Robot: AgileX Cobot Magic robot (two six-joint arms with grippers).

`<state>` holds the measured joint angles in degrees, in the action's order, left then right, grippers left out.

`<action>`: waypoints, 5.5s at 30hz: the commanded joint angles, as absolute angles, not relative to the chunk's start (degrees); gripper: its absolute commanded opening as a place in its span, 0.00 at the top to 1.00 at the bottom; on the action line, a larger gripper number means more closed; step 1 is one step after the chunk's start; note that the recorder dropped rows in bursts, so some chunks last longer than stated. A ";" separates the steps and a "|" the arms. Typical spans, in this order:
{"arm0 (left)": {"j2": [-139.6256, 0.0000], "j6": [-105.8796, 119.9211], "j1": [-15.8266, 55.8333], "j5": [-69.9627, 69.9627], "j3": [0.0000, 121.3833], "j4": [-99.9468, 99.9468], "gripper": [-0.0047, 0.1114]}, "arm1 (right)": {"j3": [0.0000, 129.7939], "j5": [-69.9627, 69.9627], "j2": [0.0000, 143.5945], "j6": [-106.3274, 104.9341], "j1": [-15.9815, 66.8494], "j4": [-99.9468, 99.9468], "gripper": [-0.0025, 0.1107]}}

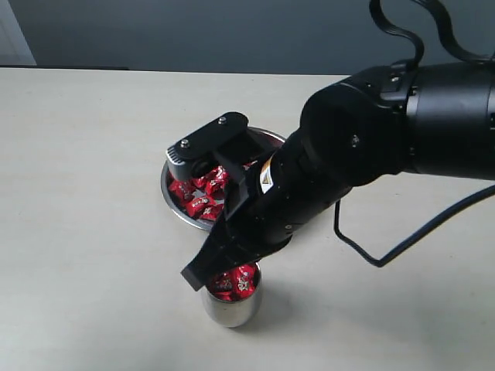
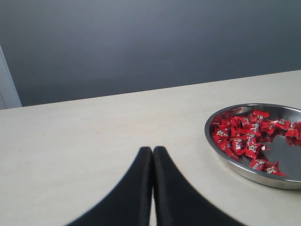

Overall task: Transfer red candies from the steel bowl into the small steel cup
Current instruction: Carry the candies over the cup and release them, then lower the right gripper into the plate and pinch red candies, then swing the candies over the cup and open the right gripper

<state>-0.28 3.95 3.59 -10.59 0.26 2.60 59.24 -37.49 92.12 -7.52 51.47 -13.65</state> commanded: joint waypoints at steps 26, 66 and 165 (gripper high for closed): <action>0.00 3.91 3.56 -10.29 0.00 2.67 0.94 | 73.76 -28.93 111.51 0.00 34.51 -4.74 0.68; 0.00 3.91 3.56 -10.29 0.00 2.67 0.94 | 74.07 -22.54 119.94 -0.40 31.42 -2.38 0.95; 0.00 3.91 3.56 -10.40 0.00 2.67 0.94 | 53.70 -33.61 84.63 -7.09 48.87 -15.07 0.95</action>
<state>-0.28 3.95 3.59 -10.59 0.26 2.60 54.64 -32.69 84.91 -5.78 47.88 -13.85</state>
